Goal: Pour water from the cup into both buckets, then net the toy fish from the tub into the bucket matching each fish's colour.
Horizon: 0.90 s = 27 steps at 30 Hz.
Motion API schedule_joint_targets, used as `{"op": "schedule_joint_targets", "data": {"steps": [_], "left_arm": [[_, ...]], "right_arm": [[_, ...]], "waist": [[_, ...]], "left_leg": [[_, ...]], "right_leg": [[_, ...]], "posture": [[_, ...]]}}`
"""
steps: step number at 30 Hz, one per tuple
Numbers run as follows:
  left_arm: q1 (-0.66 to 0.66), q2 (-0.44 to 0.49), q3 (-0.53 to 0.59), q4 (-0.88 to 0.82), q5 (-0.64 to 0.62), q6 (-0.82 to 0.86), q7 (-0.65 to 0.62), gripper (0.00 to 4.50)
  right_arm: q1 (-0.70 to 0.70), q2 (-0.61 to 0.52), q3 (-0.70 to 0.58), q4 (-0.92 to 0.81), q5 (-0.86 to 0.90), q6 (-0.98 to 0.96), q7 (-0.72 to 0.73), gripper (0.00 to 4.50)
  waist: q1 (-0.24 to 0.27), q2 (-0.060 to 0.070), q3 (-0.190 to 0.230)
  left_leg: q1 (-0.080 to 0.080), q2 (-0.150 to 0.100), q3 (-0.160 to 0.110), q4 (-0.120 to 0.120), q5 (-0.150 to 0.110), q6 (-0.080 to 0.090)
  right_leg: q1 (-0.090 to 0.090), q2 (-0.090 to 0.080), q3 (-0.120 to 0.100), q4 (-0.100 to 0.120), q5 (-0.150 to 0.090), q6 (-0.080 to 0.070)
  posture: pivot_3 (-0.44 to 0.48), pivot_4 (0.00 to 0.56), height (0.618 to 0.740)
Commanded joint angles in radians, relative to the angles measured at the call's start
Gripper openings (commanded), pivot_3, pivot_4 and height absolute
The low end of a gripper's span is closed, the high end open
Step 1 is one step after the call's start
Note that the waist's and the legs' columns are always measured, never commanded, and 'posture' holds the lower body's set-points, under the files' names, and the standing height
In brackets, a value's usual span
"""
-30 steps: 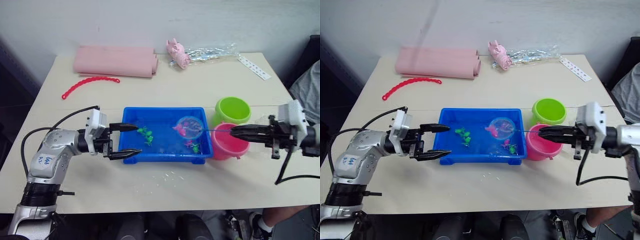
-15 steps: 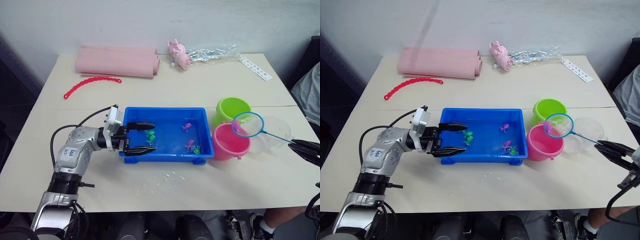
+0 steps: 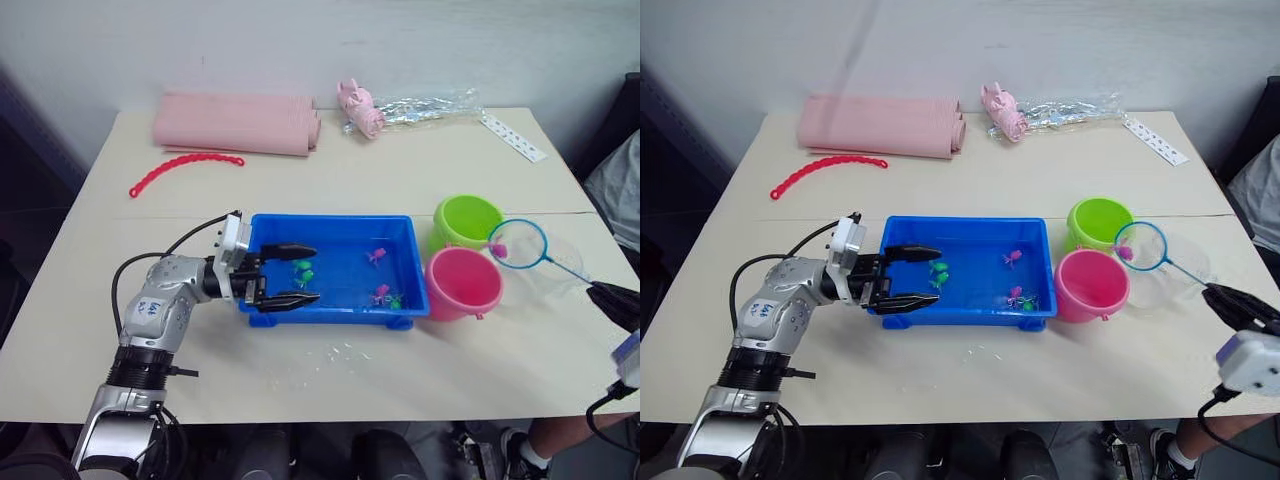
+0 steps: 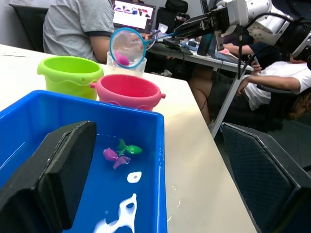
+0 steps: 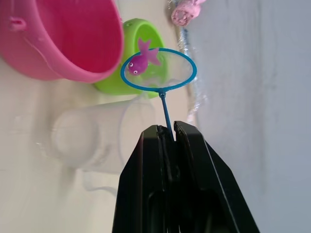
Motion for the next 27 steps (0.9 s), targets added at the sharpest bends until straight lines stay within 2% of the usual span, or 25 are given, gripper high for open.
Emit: {"op": "schedule_joint_targets", "data": {"steps": [1,4,13,21,27], "left_arm": [[0.009,-0.004,0.009,-0.03,0.0,-0.019,0.012,4.48],[0.022,-0.007,0.005,-0.039,-0.002,-0.02,0.015,4.48],[0.025,-0.036,-0.001,-0.05,-0.004,-0.015,0.043,4.48],[0.008,-0.077,-0.006,-0.043,-0.001,-0.018,0.072,4.48],[0.002,-0.087,0.002,-0.029,-0.002,-0.023,0.081,4.48]], "right_arm": [[0.021,-0.011,-0.008,0.013,-0.011,-0.055,-0.069,0.0],[0.044,-0.003,-0.001,-0.004,-0.055,-0.115,-0.114,0.0],[0.054,0.053,-0.054,-0.082,-0.327,-0.221,-0.299,0.0],[0.061,0.036,-0.044,-0.033,-0.538,-0.27,-0.483,0.0],[0.091,0.008,-0.043,-0.003,-0.616,-0.243,-0.605,0.0]], "waist": [[0.001,0.0,0.0],[0.0,0.0,0.0],[0.0,0.0,0.0],[0.0,0.0,0.0],[-0.001,0.0,0.0]], "left_leg": [[0.0,0.0,0.0,0.0,0.0,0.0],[0.0,0.0,0.0,0.0,0.0,0.0],[0.0,0.0,0.0,0.0,0.0,0.0],[0.001,0.0,0.0,0.0,0.001,-0.001],[0.001,0.0,0.0,0.0,0.001,-0.001]], "right_leg": [[0.0,0.0,0.0,0.0,0.0,0.0],[0.0,0.0,0.0,0.0,0.0,0.0],[0.0,0.0,0.001,0.0,0.0,0.0],[0.0,0.0,0.001,0.001,0.0,0.0],[0.0,0.0,0.001,0.001,0.0,0.0]], "posture": [[0.0,0.15,0.74],[0.0,0.15,0.74],[0.0,0.15,0.74],[0.0,0.15,0.74],[0.0,0.15,0.74]]}}
